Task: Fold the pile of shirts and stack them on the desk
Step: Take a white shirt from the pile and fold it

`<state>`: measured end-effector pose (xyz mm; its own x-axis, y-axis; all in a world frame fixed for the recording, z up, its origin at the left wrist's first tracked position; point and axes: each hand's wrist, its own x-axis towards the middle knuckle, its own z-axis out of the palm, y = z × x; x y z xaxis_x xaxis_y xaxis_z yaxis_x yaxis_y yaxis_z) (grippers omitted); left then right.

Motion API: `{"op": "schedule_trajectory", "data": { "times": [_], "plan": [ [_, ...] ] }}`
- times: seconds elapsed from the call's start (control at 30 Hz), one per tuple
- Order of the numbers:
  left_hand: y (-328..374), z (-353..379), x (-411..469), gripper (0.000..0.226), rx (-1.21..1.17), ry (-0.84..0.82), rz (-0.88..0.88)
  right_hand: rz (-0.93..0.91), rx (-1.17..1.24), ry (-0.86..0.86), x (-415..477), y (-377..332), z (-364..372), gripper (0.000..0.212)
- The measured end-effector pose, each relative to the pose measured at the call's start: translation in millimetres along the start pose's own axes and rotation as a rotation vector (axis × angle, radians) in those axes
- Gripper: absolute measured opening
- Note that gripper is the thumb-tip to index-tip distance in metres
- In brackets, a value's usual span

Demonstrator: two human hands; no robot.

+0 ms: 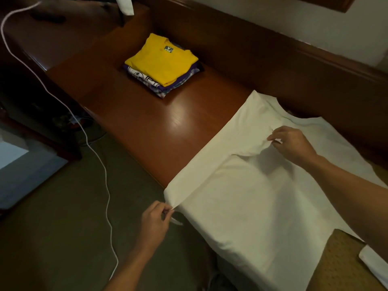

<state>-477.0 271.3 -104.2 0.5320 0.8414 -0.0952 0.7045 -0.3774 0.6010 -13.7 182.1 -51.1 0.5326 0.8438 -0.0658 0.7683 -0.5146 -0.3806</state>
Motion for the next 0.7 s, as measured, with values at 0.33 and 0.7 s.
{"op": "schedule_trajectory", "data": {
  "times": [0.33,0.7],
  "plan": [
    [4.2,3.8,-12.1,0.017,0.006,0.099,0.103,-0.049,0.029,0.287,-10.3,-5.3,-3.0,0.021],
    [12.8,9.2,-8.6,0.015,-0.002,0.183,0.091,0.029,0.065,0.212,-12.4,2.7,-8.0,0.022]
  ]
}}
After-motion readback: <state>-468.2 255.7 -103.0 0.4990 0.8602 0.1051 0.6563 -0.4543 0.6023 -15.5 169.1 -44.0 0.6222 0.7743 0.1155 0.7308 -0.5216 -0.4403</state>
